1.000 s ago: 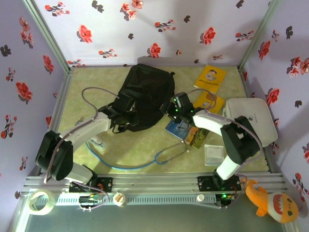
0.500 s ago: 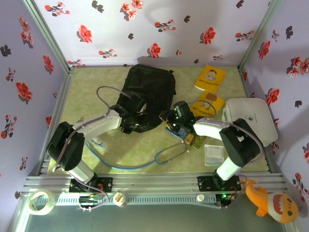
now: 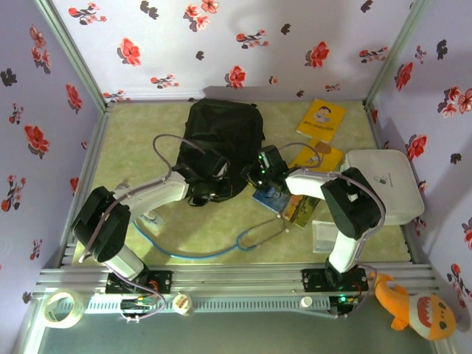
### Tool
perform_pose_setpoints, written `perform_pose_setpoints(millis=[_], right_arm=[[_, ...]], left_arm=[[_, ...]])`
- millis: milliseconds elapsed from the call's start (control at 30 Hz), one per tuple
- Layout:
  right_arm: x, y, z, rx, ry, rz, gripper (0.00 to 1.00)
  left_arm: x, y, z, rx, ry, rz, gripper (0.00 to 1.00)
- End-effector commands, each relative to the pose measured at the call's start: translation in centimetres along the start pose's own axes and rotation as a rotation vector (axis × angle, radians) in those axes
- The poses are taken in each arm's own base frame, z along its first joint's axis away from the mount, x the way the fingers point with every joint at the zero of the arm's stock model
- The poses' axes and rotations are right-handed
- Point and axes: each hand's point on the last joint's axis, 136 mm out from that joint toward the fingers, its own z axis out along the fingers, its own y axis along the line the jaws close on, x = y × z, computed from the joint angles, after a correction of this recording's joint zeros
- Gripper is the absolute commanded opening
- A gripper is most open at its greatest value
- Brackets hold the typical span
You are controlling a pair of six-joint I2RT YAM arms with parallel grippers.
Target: Pack the student bag
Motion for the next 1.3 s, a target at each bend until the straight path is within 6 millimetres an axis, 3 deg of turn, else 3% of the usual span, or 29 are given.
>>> perform_pose_setpoints(millis=[0, 133, 267, 433, 533, 667, 867, 1100, 1267], right_arm=[[-0.5, 1.7, 0.7, -0.018, 0.018, -0.113, 0.24], [-2.3, 1.7, 0.6, 0.007, -0.013, -0.128, 0.29], [-3.8, 1.8, -1.9, -0.027, -0.053, -0.087, 0.42], [-1.8, 0.6, -4.4, -0.017, -0.015, -0.053, 0.55], [0.0, -0.3, -4.5, -0.036, 0.035, 0.002, 0.58], [0.6, 0.5, -3.8, -0.083, 0.071, -0.001, 0.59], [1.1, 1.3, -2.2, -0.096, 0.117, -0.018, 0.56], [0.4, -0.1, -1.0, -0.02, 0.089, -0.055, 0.3], [-1.6, -1.5, -1.6, 0.092, -0.004, -0.133, 0.23]], left_arm=[[1.3, -1.5, 0.1, 0.062, 0.01, -0.01, 0.0], [0.5, -3.3, 0.8, 0.093, 0.01, 0.012, 0.0], [-0.9, -4.3, 1.1, 0.099, -0.016, 0.026, 0.0], [-1.6, -3.7, 1.6, 0.079, -0.028, 0.007, 0.0], [-1.7, -3.4, 1.4, 0.077, -0.037, 0.002, 0.0], [-1.7, -3.0, 0.8, 0.076, -0.042, 0.008, 0.0], [-1.4, -2.1, 0.4, 0.054, -0.041, -0.003, 0.0], [-1.2, -1.3, -0.3, 0.021, -0.034, 0.001, 0.0], [-0.2, 0.9, -1.4, -0.054, 0.018, 0.041, 0.0]])
